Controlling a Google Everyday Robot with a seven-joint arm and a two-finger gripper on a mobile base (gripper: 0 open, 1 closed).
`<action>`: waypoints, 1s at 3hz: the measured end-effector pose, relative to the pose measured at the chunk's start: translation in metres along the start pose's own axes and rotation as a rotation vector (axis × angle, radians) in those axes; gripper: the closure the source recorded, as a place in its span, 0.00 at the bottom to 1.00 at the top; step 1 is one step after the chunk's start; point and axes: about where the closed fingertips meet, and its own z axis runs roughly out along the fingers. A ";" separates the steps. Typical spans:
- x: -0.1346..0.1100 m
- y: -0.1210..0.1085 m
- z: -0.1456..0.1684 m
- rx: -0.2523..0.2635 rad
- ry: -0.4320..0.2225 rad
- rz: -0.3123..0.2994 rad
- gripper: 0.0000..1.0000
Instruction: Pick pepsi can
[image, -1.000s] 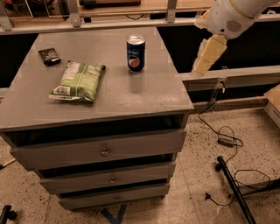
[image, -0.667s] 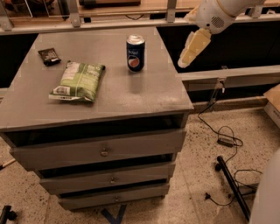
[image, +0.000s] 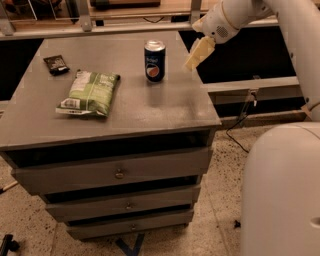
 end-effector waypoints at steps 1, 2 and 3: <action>-0.004 -0.007 0.046 -0.047 -0.094 0.051 0.00; -0.005 -0.006 0.047 -0.050 -0.111 0.049 0.00; -0.023 0.001 0.052 -0.072 -0.324 0.031 0.00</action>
Offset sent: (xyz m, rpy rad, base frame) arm 0.0188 0.0168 -0.0202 0.0730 0.0299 0.0047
